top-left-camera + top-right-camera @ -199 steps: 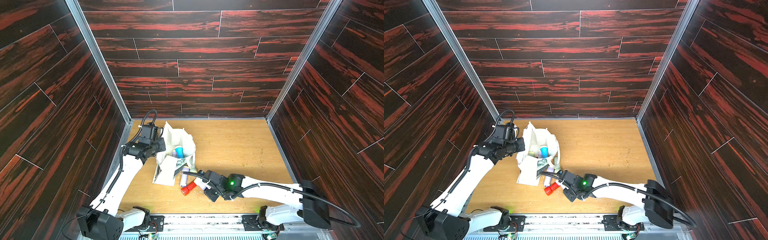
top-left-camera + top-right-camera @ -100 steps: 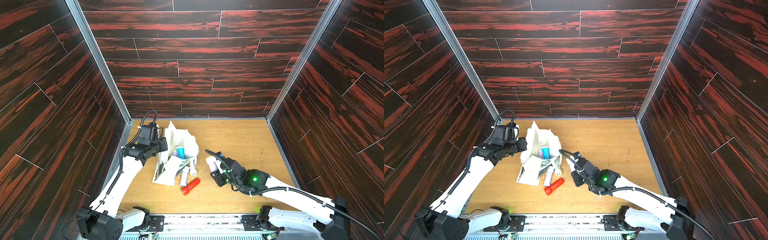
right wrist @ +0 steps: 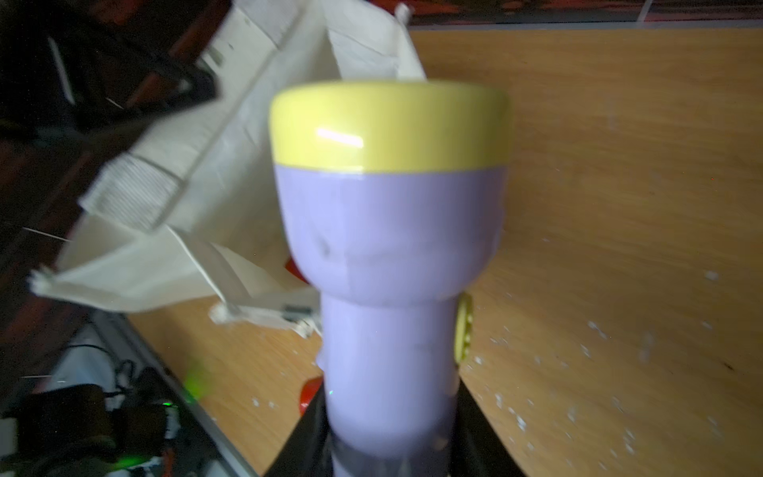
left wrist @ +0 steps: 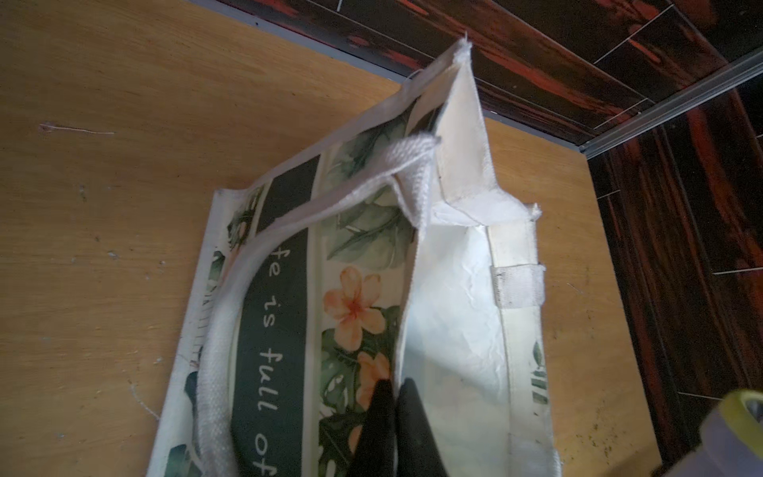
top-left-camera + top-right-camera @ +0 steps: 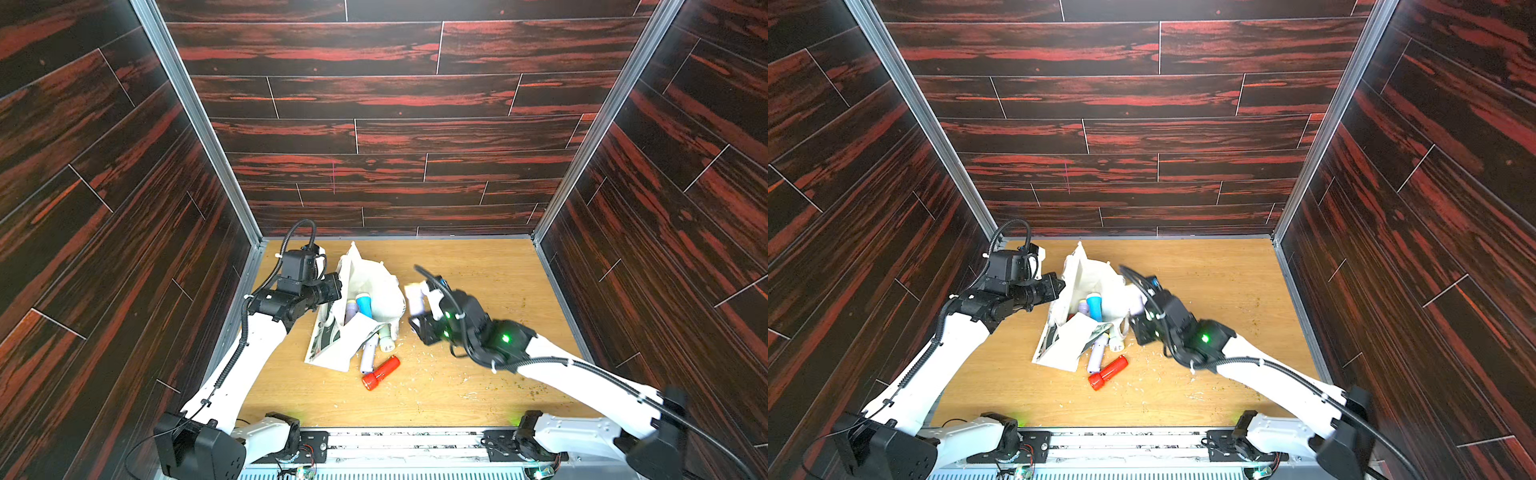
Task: Put the flashlights into the tote bags
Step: Pick up the flashlight from the center of the board, then place the flashlight in the canvas bag.
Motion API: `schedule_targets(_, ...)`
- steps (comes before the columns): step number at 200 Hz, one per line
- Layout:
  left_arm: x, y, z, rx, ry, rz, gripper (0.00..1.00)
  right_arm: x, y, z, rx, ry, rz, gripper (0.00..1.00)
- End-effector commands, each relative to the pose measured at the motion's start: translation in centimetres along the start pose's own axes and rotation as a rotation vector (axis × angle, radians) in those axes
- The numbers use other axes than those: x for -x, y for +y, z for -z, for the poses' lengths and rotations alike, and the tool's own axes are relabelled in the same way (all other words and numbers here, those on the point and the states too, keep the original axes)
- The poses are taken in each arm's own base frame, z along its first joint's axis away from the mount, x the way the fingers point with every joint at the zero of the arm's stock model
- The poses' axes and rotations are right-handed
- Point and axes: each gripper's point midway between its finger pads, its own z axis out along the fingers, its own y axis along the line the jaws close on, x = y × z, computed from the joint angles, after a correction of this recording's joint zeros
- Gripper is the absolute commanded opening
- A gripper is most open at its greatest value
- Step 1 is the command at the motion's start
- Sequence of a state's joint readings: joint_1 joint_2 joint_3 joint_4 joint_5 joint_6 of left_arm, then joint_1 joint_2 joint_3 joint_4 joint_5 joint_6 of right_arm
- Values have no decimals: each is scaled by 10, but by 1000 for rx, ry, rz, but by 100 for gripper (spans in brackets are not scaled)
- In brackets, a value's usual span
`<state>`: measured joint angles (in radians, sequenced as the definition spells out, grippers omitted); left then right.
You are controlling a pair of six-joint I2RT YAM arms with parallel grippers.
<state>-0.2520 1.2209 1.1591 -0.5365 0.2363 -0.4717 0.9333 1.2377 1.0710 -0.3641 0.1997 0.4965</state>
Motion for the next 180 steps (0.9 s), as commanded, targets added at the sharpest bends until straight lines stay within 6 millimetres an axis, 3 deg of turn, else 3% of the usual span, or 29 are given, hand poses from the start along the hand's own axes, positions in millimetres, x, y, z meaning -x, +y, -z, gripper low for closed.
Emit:
schedule_targets(1,-1,-11,3,-65,-6,-6,0,24,27,-11,134,-15,-7,0)
schedule_targets(59,-4,-22,2,-132,15,-25,0,39,48,-49,200,64,38,0)
schedule_targets(114,-4,-28,4,-164,7,-28,0,33,45,-87,194,170,36,0)
schedule_targets(180,-2,-32,7,-182,-1,-27,0,9,42,-129,180,300,20,0)
